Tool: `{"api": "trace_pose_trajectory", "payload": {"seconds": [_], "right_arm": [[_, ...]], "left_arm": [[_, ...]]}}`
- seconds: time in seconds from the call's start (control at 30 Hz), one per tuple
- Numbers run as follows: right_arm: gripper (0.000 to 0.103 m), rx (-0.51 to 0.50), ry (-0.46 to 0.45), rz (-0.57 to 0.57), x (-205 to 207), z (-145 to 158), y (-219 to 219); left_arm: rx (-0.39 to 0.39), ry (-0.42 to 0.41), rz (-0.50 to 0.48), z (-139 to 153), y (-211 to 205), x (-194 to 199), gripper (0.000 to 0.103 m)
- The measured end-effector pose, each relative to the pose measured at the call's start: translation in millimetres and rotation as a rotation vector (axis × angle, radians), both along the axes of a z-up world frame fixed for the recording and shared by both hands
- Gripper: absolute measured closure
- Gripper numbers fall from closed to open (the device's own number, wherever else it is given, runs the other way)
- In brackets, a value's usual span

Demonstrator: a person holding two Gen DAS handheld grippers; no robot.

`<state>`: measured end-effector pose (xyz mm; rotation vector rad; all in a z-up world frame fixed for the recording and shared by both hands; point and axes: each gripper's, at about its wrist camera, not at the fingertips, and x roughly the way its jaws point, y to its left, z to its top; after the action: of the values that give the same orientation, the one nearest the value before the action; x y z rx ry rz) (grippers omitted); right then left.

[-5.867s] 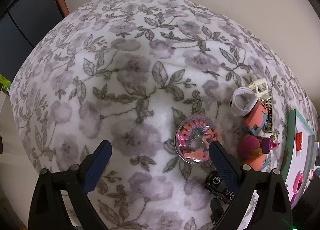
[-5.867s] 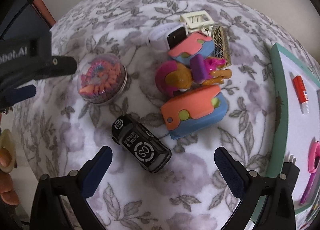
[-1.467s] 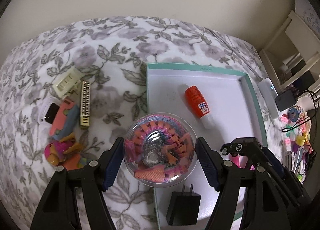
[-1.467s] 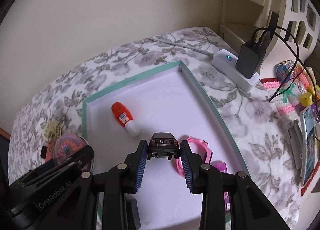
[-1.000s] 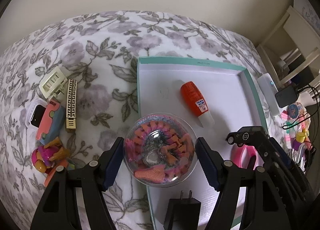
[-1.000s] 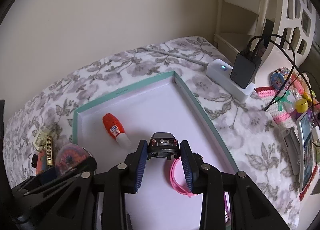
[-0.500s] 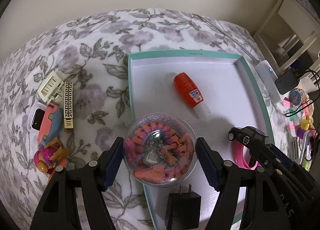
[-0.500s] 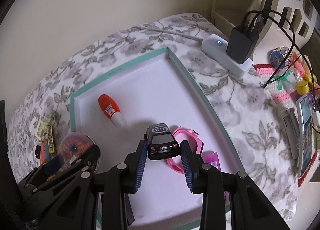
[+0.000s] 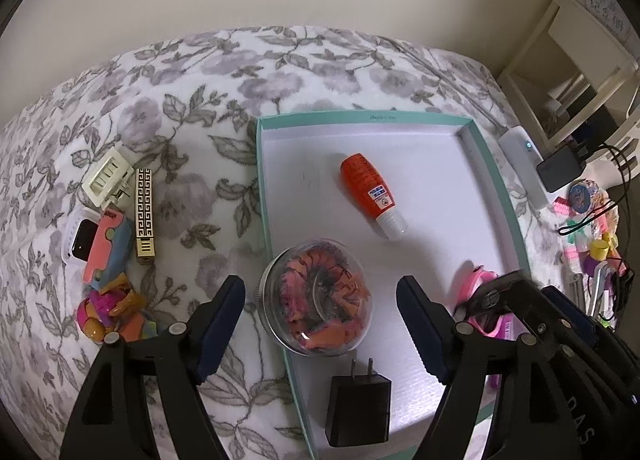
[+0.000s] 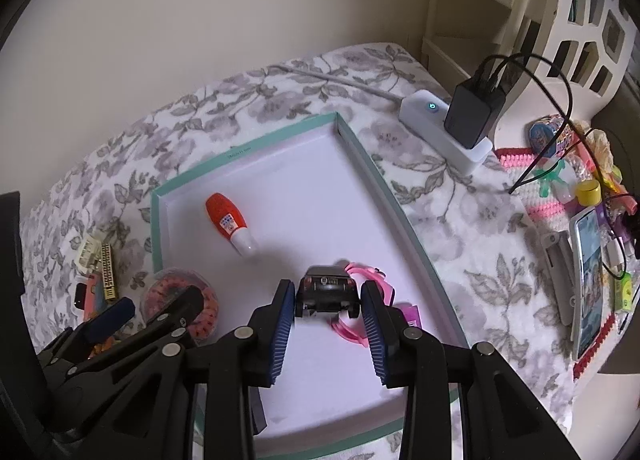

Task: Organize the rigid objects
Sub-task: 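Carry the container and car over the tray and open both tools, then withdraw both open tools from the tray toward the remaining toys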

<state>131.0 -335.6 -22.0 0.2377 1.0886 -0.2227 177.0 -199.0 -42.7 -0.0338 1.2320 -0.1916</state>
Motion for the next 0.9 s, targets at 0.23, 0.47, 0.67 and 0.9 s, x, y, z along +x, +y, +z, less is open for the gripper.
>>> {"api": "trace_pose_trajectory", "payload": {"seconds": [0.23,0.47,0.67,0.9], "right_arm": [[0.066,-0.015,-0.058,0.009,-7,22,3],[0.066,-0.021,-0.101,0.006,-13,38,2],[0.066,-0.009,-0.088,0.003,-13,33,0],[0.066,-0.009,-0.056,0.009,-10,21,2]], "left_arm": [[0.013,-0.006,0.013,8,6,-1,0.024],[0.013,-0.004,0.065,14,23,0,0.024],[0.002,-0.017,0.141,21,48,2,0.024],[-0.034,-0.010,0.243,19,81,4,0.024]]}}
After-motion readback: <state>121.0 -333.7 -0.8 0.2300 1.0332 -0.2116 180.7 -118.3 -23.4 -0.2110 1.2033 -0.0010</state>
